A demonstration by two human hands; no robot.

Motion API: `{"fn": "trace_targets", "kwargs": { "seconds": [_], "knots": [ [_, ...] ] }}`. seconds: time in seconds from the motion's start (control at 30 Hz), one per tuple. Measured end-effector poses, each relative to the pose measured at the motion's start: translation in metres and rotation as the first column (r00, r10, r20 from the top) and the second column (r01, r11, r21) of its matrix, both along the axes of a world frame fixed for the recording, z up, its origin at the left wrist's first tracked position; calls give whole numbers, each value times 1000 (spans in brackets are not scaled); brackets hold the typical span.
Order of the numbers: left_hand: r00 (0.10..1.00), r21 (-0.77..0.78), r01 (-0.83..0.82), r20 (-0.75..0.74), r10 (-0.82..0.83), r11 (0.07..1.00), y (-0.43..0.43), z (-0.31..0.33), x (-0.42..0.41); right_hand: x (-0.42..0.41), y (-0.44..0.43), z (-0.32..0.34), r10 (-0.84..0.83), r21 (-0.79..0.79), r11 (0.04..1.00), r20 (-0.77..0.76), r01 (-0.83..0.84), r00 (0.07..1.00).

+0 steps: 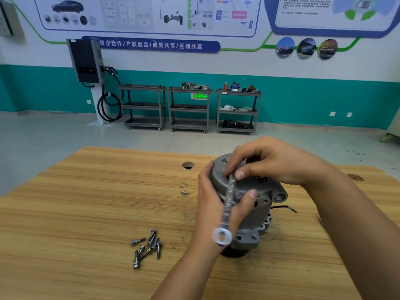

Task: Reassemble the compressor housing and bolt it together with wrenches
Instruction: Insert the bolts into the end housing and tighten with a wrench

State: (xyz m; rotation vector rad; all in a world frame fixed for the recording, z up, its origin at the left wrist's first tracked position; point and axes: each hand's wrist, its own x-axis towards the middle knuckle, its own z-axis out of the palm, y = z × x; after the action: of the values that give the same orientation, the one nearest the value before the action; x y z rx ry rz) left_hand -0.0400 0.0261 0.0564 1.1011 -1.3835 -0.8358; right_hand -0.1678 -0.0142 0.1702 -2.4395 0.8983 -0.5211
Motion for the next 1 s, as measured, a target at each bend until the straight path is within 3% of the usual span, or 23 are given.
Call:
{"fn": "trace_targets", "kwargs": {
  "seconds": [0.3,0.47,0.63,1.0],
  "knots": [
    [1000,-1,5,-30,-5,1000,1,1,1,19,-4,-9,-177,-354,927,-125,123,976],
    [1000,6,3,-21,-3,1000,0,1,1,8,-4,-5,-270,-363,912,-184,190,945],
    [1000,11,-1,-22,1,1000,2,2,-1,0,2,3,-380,-488,852,-323,191,867],
    [1000,2,-14,-27,14,1000,2,0,1,4,28,16,-312,-347,922,-410,169,857]
  ]
}}
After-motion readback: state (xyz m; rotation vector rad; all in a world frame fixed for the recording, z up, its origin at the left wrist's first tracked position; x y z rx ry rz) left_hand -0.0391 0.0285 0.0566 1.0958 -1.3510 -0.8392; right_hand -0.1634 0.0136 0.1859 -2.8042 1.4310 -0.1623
